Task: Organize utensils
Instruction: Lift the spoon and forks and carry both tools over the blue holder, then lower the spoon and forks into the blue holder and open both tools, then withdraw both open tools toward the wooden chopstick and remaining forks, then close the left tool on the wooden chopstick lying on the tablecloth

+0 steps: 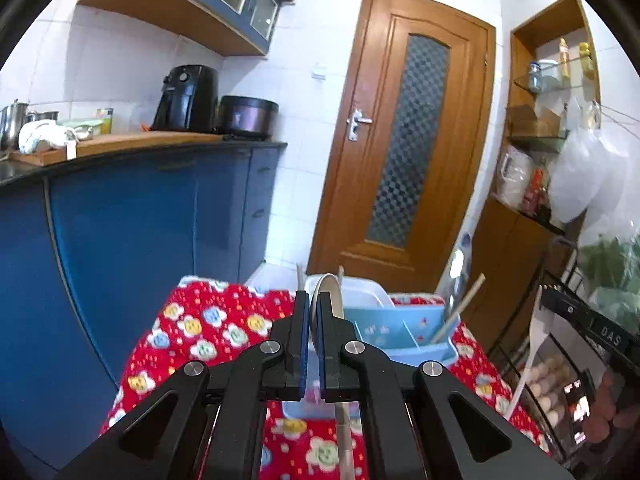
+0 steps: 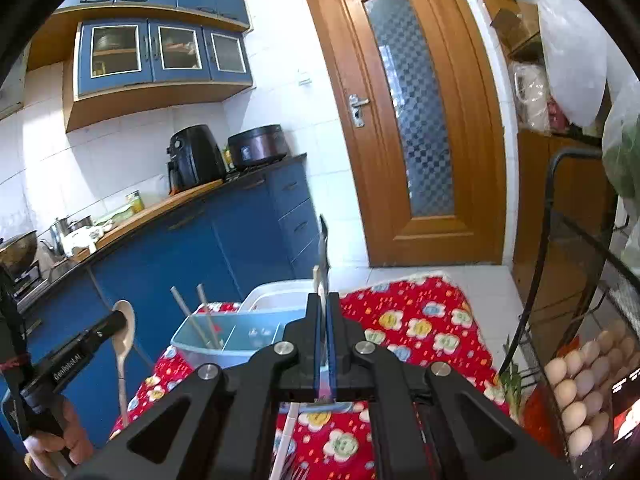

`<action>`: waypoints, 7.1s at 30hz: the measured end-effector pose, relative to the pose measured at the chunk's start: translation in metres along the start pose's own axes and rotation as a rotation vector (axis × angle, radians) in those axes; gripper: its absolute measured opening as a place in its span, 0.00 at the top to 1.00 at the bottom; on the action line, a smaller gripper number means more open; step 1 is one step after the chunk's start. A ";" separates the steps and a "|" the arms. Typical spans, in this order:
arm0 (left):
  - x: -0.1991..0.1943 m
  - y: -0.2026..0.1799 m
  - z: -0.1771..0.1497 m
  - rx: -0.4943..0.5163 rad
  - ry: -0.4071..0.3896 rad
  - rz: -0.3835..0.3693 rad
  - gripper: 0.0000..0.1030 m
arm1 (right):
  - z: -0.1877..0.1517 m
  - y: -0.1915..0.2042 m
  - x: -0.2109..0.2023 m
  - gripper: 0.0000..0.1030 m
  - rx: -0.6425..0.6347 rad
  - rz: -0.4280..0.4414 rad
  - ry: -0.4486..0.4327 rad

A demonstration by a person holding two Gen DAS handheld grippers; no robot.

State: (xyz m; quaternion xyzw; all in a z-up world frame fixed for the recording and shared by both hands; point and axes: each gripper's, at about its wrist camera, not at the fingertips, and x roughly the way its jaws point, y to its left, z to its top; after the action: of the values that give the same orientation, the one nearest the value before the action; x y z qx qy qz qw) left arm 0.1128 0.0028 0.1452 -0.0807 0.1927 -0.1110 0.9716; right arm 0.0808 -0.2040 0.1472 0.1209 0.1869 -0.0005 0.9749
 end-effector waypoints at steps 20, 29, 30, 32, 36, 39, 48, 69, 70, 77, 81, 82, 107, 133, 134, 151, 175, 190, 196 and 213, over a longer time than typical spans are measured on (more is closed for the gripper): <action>0.057 -0.010 0.066 0.000 -0.256 0.131 0.97 | 0.040 -0.003 0.048 0.96 -0.007 -0.114 -0.141; 0.081 -0.010 0.051 0.019 -0.267 0.175 0.97 | 0.035 -0.002 0.069 0.96 -0.025 -0.136 -0.184; 0.083 -0.008 0.048 0.014 -0.264 0.177 0.97 | 0.032 -0.001 0.071 0.96 -0.034 -0.137 -0.183; 0.086 -0.007 0.041 0.013 -0.266 0.183 0.97 | 0.028 0.000 0.075 0.96 -0.040 -0.138 -0.179; 0.092 -0.006 0.034 0.010 -0.257 0.179 0.97 | 0.021 0.001 0.080 0.96 -0.048 -0.128 -0.167; 0.091 -0.005 0.037 -0.005 -0.271 0.173 0.97 | 0.022 0.001 0.081 0.96 -0.050 -0.126 -0.167; 0.090 -0.009 0.045 0.005 -0.339 0.185 0.97 | 0.023 0.005 0.085 0.96 -0.056 -0.119 -0.175; 0.096 -0.013 0.009 0.034 -0.303 0.171 0.97 | 0.003 0.003 0.090 0.95 -0.041 -0.049 -0.096; 0.096 -0.013 0.009 0.035 -0.296 0.166 0.97 | 0.003 0.003 0.090 0.95 -0.039 -0.045 -0.092; 0.092 -0.017 0.012 0.047 -0.293 0.141 0.97 | -0.001 0.001 0.083 0.91 -0.027 -0.016 -0.079; 0.083 -0.020 0.019 0.040 -0.331 0.132 0.97 | -0.004 0.000 0.079 0.90 -0.019 -0.004 -0.075; 0.082 -0.021 0.021 0.040 -0.345 0.133 0.97 | -0.005 -0.001 0.079 0.90 -0.016 -0.002 -0.072; 0.105 -0.030 0.005 0.056 -0.328 0.179 0.97 | -0.016 -0.008 0.074 0.83 0.013 0.024 -0.030; 0.044 -0.026 -0.010 0.079 -0.149 0.067 0.63 | -0.028 0.007 0.025 0.52 0.040 0.102 -0.013; 0.040 -0.026 -0.011 0.080 -0.145 0.065 0.63 | -0.028 0.008 0.023 0.51 0.042 0.102 -0.009; -0.012 -0.032 -0.033 0.096 -0.034 -0.004 0.63 | -0.061 0.020 -0.012 0.50 0.026 0.080 0.116; -0.027 -0.026 -0.077 0.059 0.120 -0.024 0.63 | -0.114 0.002 -0.020 0.50 0.058 0.000 0.275; -0.003 -0.018 -0.110 0.042 0.253 -0.013 0.63 | -0.139 -0.015 -0.006 0.50 0.091 -0.027 0.351; 0.012 -0.016 -0.122 0.017 0.325 -0.028 0.63 | -0.146 -0.024 0.000 0.50 0.109 -0.029 0.373; 0.041 -0.041 -0.154 0.081 0.502 -0.061 0.63 | -0.157 -0.039 0.007 0.50 0.139 -0.035 0.404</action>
State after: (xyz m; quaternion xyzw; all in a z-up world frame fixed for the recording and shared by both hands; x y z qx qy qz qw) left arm 0.0818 -0.0644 -0.0014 -0.0175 0.4206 -0.1645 0.8920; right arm 0.0283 -0.2045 -0.0058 0.1823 0.3803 -0.0059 0.9067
